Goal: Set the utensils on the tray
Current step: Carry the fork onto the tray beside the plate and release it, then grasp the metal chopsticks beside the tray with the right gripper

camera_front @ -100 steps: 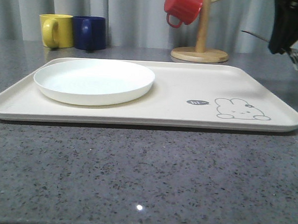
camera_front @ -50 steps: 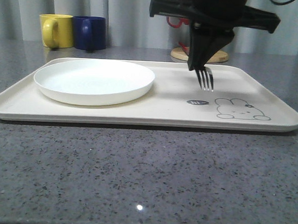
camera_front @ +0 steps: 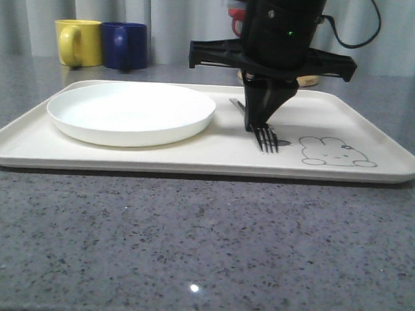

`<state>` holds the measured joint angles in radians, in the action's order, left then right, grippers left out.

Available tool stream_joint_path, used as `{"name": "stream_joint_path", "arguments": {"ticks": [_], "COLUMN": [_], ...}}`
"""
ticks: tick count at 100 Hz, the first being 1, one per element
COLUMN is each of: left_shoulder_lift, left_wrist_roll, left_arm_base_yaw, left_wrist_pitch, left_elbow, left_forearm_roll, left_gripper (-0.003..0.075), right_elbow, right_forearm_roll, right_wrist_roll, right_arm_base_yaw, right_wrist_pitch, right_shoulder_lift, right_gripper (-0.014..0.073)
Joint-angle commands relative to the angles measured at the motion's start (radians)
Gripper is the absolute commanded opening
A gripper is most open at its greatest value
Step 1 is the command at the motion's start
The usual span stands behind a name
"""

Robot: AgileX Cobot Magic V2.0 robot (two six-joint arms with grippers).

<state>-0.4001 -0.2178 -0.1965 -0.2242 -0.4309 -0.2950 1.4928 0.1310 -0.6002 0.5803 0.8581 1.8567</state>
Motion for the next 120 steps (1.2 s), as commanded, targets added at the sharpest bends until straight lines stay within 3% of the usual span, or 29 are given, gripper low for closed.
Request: {"name": "stream_joint_path", "arguments": {"ticks": [1, 12, 32, 41, 75, 120], "left_shoulder_lift": [-0.004, -0.004, -0.004, -0.004, -0.004, -0.004], "left_wrist_roll": [-0.002, -0.002, -0.002, -0.002, -0.002, -0.002], "left_arm_base_yaw": [-0.001, -0.001, -0.001, -0.001, -0.001, -0.001], "left_wrist_pitch": [0.078, 0.078, 0.078, 0.078, 0.078, 0.078], "left_elbow": [-0.026, -0.026, -0.026, -0.026, -0.026, -0.026], "left_forearm_roll": [-0.004, -0.004, -0.004, -0.004, -0.004, -0.004], "left_gripper": [-0.0019, -0.0019, -0.0019, -0.0019, -0.0019, -0.0019], "right_elbow": [0.033, 0.033, 0.033, 0.035, 0.035, 0.021], "right_forearm_roll": [0.008, 0.008, 0.008, 0.008, 0.082, 0.045], "right_wrist_roll": [-0.002, -0.002, -0.002, -0.002, 0.058, 0.388], "right_arm_base_yaw": [-0.002, -0.002, -0.002, -0.002, -0.050, -0.461], "right_wrist_pitch": [-0.027, -0.027, -0.027, -0.026, 0.039, 0.162], "right_shoulder_lift": [-0.037, -0.035, -0.037, -0.043, -0.191, -0.285], "right_gripper": [-0.0001, 0.0060, 0.0302, 0.0360, 0.0364, 0.0363]}}
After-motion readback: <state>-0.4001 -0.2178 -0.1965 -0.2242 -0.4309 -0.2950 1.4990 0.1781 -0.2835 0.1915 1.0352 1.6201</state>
